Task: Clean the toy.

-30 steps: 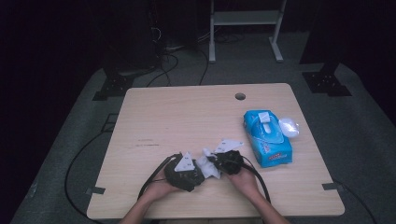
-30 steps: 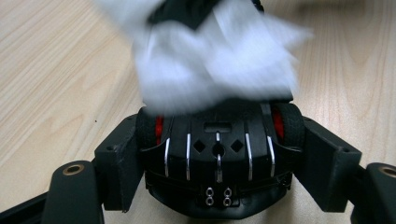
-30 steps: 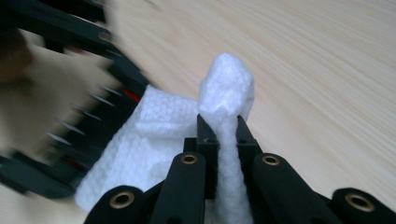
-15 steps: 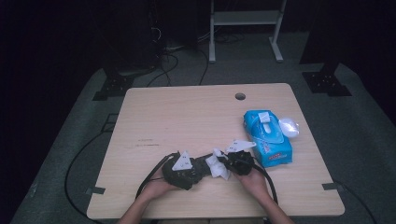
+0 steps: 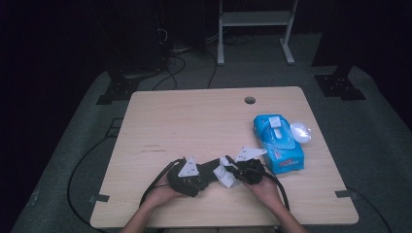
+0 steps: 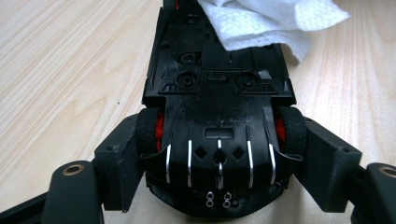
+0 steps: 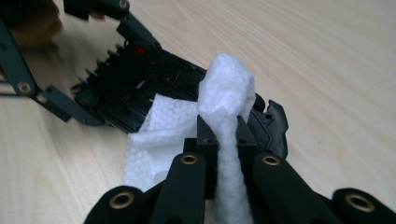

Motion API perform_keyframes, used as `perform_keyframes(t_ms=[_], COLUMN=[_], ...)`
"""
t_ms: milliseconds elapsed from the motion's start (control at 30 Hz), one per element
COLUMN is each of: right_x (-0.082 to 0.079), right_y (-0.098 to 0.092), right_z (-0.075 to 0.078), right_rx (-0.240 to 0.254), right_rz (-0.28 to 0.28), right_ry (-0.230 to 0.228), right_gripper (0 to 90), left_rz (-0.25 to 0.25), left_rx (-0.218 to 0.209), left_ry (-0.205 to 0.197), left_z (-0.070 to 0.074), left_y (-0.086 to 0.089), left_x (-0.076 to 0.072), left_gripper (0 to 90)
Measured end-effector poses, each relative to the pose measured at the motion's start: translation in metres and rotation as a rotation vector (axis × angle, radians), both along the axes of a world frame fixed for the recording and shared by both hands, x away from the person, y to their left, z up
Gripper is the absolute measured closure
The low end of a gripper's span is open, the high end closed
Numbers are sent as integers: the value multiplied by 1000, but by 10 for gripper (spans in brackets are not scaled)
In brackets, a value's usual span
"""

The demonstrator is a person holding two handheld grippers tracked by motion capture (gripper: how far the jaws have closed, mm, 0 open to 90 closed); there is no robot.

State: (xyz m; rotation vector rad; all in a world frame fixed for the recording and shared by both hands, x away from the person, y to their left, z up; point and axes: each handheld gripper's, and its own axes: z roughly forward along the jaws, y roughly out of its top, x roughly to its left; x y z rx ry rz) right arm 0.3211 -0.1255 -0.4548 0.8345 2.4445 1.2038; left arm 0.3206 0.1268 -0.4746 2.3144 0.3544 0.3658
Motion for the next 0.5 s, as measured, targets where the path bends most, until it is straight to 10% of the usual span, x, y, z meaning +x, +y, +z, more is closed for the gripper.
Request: perform_keyframes(t_ms=[233, 500], right_x=[13, 25], right_y=[-19, 6], right_z=[-5, -2], right_rx=[11, 24], right_rz=[-81, -57], right_ry=[60, 12], right_gripper=[855, 855], left_rz=[4, -20], left_rx=[-17, -15], left_ry=[2, 5], left_z=[2, 3], left_y=[1, -4], left_x=[0, -1], left_gripper=[249, 250])
